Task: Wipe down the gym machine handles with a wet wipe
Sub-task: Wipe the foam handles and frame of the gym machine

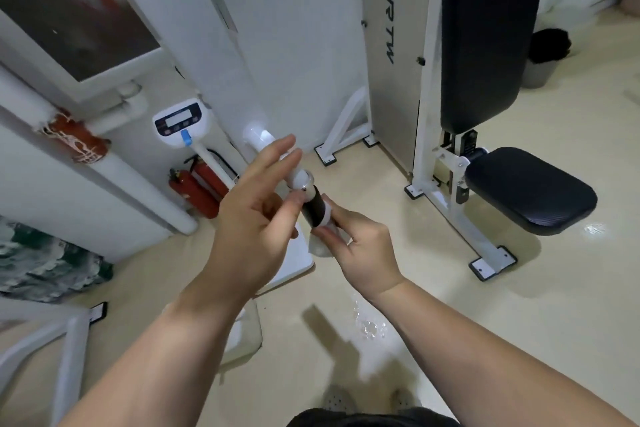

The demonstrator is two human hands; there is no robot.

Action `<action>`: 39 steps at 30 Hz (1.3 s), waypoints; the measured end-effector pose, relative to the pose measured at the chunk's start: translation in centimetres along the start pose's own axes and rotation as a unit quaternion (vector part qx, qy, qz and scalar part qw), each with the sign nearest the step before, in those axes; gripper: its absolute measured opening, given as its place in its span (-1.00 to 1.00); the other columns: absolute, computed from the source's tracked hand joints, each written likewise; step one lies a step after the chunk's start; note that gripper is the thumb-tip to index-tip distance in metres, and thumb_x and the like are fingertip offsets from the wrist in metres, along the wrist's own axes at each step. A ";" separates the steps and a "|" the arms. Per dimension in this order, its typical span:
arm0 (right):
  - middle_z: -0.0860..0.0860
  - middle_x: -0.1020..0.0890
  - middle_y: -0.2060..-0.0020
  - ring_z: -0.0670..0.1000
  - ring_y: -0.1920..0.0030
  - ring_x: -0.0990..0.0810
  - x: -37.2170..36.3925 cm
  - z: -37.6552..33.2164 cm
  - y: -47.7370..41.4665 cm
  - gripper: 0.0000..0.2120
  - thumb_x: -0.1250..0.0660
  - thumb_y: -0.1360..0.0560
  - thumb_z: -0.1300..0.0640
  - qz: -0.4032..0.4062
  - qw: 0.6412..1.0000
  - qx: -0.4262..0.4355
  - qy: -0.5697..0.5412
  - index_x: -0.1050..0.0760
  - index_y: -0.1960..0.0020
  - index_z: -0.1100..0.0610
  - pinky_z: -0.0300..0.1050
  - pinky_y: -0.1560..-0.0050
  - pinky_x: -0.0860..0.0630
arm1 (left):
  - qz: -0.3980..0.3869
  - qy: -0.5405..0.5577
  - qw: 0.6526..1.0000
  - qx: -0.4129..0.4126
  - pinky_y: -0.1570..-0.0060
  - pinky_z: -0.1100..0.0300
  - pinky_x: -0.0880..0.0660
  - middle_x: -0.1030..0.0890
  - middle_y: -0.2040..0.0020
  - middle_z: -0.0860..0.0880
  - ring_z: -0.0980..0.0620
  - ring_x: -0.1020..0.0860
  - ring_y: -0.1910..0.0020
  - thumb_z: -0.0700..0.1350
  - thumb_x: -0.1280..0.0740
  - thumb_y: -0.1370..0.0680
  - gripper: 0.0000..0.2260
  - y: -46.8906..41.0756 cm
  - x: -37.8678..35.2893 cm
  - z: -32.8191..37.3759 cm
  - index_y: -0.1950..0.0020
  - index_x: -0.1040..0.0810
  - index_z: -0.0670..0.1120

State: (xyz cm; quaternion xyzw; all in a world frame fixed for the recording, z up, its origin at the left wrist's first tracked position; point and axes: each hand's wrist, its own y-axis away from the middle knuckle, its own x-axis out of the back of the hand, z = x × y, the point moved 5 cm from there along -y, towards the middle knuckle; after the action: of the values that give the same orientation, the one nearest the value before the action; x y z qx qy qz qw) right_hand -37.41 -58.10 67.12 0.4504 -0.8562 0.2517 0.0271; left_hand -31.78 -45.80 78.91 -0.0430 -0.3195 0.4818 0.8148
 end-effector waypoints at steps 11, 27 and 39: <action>-0.26 -0.62 0.23 -0.04 0.27 -0.59 0.0 -2.6 -0.3 -0.78 -0.44 -0.45 0.04 0.078 0.983 -0.064 -0.154 -0.66 -0.09 -0.11 0.04 0.18 -0.58 | 0.060 0.008 0.995 -0.078 0.38 0.10 -0.51 -0.49 -0.38 0.23 -0.01 -0.46 0.48 -0.33 -0.38 -0.50 -0.59 0.6 0.0 -1.1 -0.24 -0.58 0.08; -0.13 -0.70 -0.07 -0.07 -0.04 -0.66 -0.2 1.0 -2.5 -0.68 -0.31 -0.54 -0.04 -0.185 0.976 0.034 -0.111 -0.53 -0.29 -0.05 -0.26 -0.05 -0.56 | 0.146 -0.086 0.985 -0.010 0.41 0.03 -0.51 -0.54 -0.37 0.09 0.01 -0.57 0.40 -0.30 -0.40 -0.47 -0.64 1.2 -0.5 -0.1 -0.18 -0.63 0.06; 0.03 -0.71 -0.03 0.03 -0.01 -0.64 -0.2 -0.7 -6.1 -0.59 -0.39 -0.54 0.16 -0.237 0.934 0.211 -0.165 -0.52 -0.37 0.22 -0.16 0.01 -0.54 | 0.234 -0.031 0.963 0.128 0.07 0.31 -0.53 -0.50 -0.24 -0.52 0.19 -0.57 -0.15 -0.30 -0.35 -0.51 -0.71 0.8 -3.1 2.3 -0.22 -0.62 -0.15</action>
State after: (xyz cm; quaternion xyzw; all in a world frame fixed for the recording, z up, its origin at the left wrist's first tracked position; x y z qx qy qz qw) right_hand -32.65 -60.49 70.21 0.6708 -0.6443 0.3347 -0.1511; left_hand -34.65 -48.44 78.93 0.0030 -0.2612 0.6967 0.6681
